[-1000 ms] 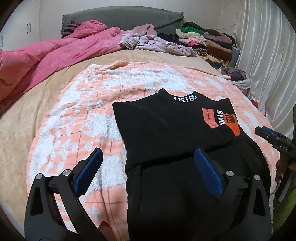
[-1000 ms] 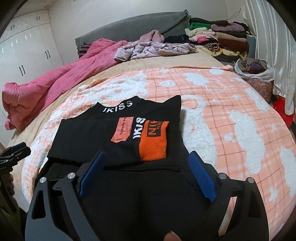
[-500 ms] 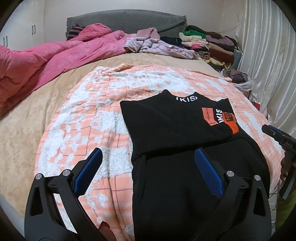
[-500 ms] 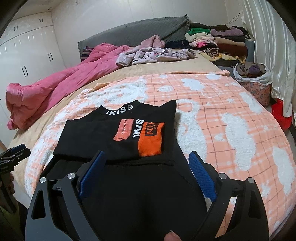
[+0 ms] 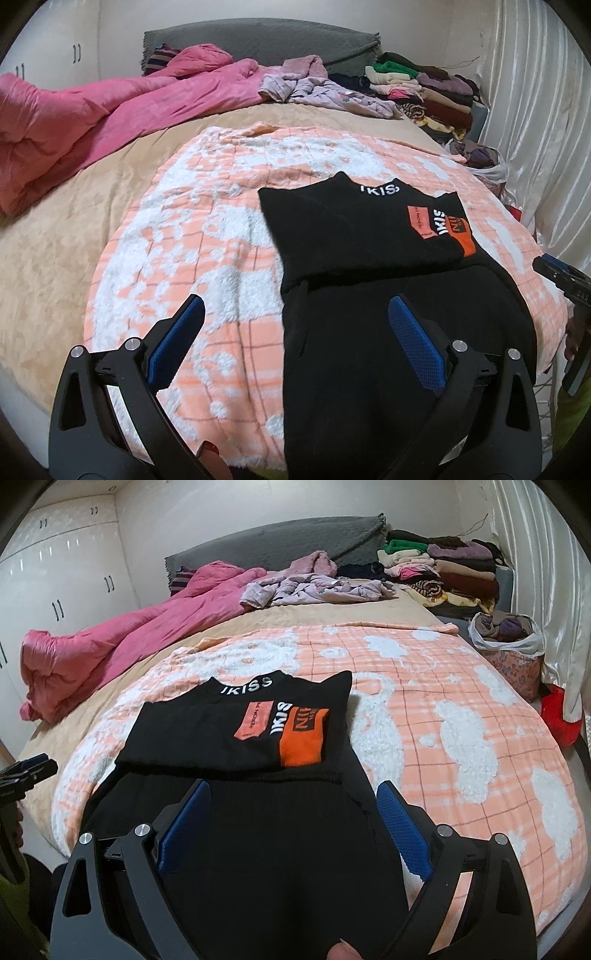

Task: Fold small clothes
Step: 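Move both open tools toward the sweatshirt hem, then close both tools on the sweatshirt hem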

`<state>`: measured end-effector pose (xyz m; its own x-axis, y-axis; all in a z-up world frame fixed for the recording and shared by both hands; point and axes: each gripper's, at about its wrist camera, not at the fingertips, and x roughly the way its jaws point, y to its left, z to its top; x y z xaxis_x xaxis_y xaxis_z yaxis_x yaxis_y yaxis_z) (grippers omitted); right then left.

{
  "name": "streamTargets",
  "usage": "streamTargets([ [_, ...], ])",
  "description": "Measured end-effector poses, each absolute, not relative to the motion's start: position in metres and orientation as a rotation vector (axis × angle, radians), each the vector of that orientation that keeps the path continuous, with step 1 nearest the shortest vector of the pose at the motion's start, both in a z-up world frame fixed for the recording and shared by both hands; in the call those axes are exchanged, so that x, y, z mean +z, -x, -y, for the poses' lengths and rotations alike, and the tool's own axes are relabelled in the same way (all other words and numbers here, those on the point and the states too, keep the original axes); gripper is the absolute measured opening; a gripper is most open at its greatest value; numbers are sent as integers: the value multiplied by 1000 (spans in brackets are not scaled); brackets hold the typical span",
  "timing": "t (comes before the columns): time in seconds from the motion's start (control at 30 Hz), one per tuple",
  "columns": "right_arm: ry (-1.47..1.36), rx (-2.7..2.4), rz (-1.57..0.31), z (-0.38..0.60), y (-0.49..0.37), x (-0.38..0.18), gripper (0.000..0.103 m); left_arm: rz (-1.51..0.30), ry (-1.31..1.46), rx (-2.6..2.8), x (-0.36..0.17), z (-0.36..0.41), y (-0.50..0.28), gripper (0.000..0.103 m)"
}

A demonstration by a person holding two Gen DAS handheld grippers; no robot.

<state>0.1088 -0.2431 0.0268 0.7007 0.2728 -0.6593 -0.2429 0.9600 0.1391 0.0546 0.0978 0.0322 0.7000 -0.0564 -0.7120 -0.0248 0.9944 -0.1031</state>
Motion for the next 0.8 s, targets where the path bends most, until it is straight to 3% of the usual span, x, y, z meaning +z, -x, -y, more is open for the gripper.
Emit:
streamTargets([
  [0.8, -32, 261, -820, 285, -64, -6, 91, -909, 144, -60, 1, -93, -3, 93],
])
